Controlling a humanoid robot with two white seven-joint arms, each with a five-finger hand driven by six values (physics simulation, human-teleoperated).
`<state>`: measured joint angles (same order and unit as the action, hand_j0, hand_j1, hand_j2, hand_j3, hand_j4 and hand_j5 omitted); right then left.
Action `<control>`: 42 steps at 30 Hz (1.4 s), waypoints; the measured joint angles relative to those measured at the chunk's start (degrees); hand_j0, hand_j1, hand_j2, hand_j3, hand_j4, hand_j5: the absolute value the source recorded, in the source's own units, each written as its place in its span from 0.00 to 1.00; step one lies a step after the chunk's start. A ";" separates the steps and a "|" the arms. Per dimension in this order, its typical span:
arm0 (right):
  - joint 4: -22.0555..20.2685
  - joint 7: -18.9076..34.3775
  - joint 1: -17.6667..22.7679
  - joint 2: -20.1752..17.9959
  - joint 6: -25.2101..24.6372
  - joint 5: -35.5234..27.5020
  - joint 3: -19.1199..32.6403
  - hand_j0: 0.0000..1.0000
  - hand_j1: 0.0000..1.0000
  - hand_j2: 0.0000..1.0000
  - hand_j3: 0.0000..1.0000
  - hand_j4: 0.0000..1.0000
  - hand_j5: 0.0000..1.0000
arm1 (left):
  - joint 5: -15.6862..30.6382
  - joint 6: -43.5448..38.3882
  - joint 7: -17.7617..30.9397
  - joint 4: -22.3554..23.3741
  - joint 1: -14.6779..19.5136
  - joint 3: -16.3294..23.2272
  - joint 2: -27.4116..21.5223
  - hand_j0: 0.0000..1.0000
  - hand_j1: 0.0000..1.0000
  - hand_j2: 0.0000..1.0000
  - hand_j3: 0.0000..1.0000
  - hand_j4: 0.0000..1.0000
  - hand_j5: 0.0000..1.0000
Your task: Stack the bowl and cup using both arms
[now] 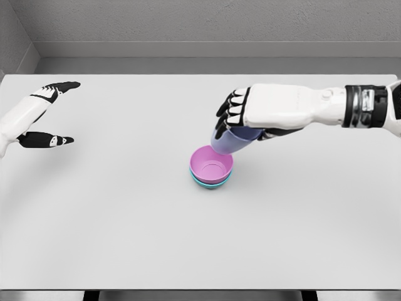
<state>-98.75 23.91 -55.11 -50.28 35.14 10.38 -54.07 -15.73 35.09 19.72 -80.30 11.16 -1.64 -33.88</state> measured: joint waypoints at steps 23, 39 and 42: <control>0.05 0.13 2.29 2.56 0.00 1.93 -0.55 0.77 0.77 0.77 0.77 0.77 0.77 | 0.00 0.00 0.00 0.15 0.00 -0.01 0.00 1.00 1.00 1.00 1.00 1.00 1.00; 0.14 0.11 2.64 3.02 -0.02 2.77 -0.47 1.00 1.00 1.00 1.00 1.00 1.00 | 0.06 0.00 0.00 0.08 -0.09 -0.01 0.01 1.00 1.00 1.00 1.00 1.00 1.00; 0.14 0.10 2.64 2.98 -0.02 2.76 -0.41 1.00 1.00 1.00 1.00 1.00 1.00 | 0.06 0.00 0.00 0.08 -0.09 -0.01 0.00 1.00 1.00 1.00 1.00 1.00 1.00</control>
<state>-98.62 24.01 -52.47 -47.30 35.12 13.14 -54.48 -15.67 35.09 19.72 -80.22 11.07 -1.66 -33.88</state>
